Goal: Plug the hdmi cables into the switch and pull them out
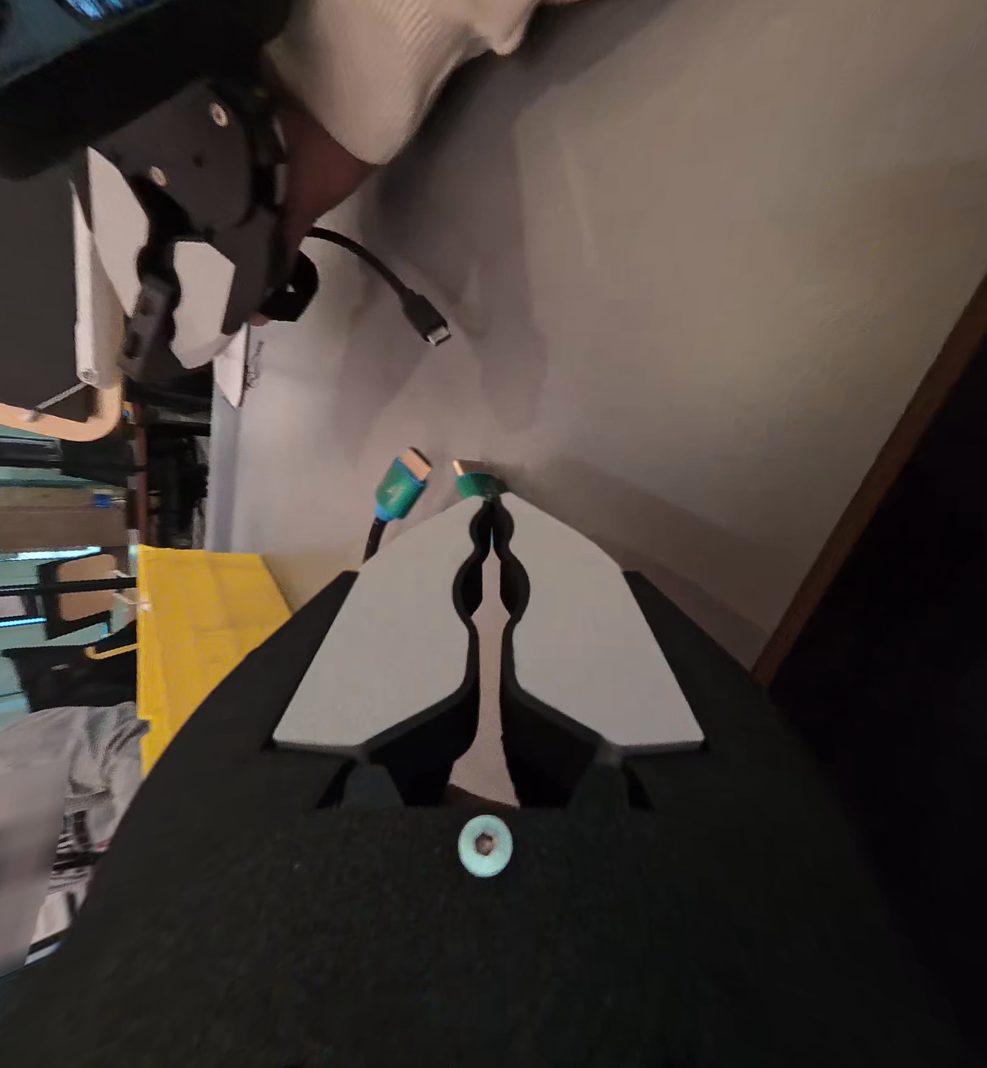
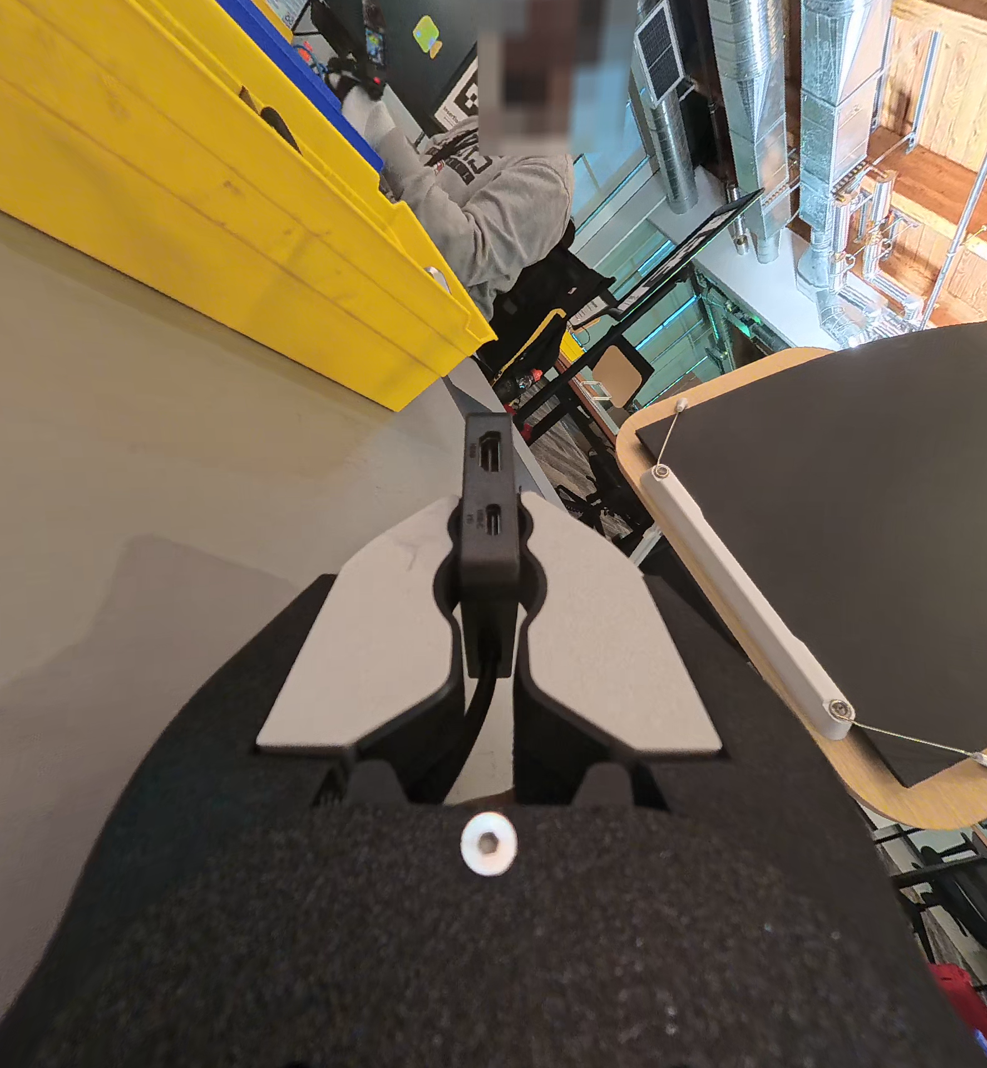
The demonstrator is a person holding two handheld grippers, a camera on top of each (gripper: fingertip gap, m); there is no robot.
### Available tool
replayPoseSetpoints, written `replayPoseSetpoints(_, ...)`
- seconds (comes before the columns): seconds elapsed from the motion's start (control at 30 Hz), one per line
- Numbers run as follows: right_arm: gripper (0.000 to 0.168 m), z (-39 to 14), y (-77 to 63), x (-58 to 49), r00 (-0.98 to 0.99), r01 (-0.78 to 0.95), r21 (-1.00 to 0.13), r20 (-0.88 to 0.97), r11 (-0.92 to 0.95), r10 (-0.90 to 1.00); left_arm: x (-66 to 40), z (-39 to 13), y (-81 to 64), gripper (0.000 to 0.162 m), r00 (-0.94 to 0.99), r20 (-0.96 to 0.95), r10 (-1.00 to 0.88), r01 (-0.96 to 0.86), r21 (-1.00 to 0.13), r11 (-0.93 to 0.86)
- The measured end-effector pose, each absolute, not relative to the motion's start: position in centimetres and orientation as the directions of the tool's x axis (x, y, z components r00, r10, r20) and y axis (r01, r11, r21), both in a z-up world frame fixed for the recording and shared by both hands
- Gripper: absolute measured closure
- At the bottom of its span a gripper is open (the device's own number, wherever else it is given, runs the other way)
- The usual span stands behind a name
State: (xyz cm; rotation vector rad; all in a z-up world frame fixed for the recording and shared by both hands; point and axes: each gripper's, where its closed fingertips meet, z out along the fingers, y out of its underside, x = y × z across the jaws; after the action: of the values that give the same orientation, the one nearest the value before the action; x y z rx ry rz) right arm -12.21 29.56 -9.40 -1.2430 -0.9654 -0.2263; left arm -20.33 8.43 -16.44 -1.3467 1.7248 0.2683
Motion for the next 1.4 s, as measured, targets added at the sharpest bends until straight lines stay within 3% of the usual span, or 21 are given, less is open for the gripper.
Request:
replayPoseSetpoints(0.17,0.154,-9.4,29.5,-12.1,0.607,0.624,-0.697,0.717,0.353,0.343,-22.3,-15.3,8.7,0.162,0.128,-0.559,-0.819,-0.784,-0.563,0.262)
replayPoseSetpoints(0.23,0.154,-9.4,29.6,-12.2,0.604,0.626,-0.695,0.719,0.354,0.344,-23.3,-15.5,8.7,0.148,0.163,-0.493,-0.855,-0.777,-0.598,0.197)
replayPoseSetpoints(0.33,0.154,-9.5,29.6,-12.3,0.597,0.631,-0.690,0.724,0.355,0.345,-23.6,-16.0,8.5,0.136,0.174,-0.512,-0.842,-0.790,-0.583,0.191)
replayPoseSetpoints(0.53,0.154,-9.5,29.5,-12.3,0.601,0.629,-0.693,0.721,0.353,0.344,-22.6,-18.2,8.6,0.138,0.180,-0.499,-0.848,-0.815,-0.559,0.156)
replayPoseSetpoints(0.57,0.154,-9.5,29.5,-12.3,0.601,0.629,-0.693,0.721,0.353,0.345,-22.7,-18.6,9.0,0.139,0.181,-0.506,-0.844,-0.828,-0.541,0.147)
replayPoseSetpoints(0.6,0.154,-9.5,29.5,-12.3,0.600,0.630,-0.692,0.722,0.353,0.345,-22.8,-18.8,9.5,0.151,0.185,-0.522,-0.833,-0.838,-0.526,0.144)
replayPoseSetpoints(0.73,0.154,-9.5,29.6,-12.3,0.597,0.631,-0.689,0.725,0.357,0.344,-23.4,-18.7,10.8,0.155,0.230,-0.504,-0.832,-0.845,-0.527,0.086)
replayPoseSetpoints(0.93,0.154,-8.4,28.8,-12.5,0.590,0.637,-0.648,0.758,0.417,0.277,-22.6,-12.6,12.0,0.156,0.368,0.078,-0.926,-0.577,-0.762,-0.294)
replayPoseSetpoints(1.17,0.154,-4.5,26.6,-13.3,0.512,0.753,-0.436,0.859,0.493,-0.022,-20.9,-4.9,18.1,0.156,0.316,0.481,-0.818,-0.373,-0.729,-0.573)
replayPoseSetpoints(1.4,0.154,-4.6,27.1,-13.3,0.456,0.826,-0.381,0.885,0.416,-0.095,-18.9,-4.8,20.8,0.156,0.312,0.658,-0.685,-0.271,-0.629,-0.728)
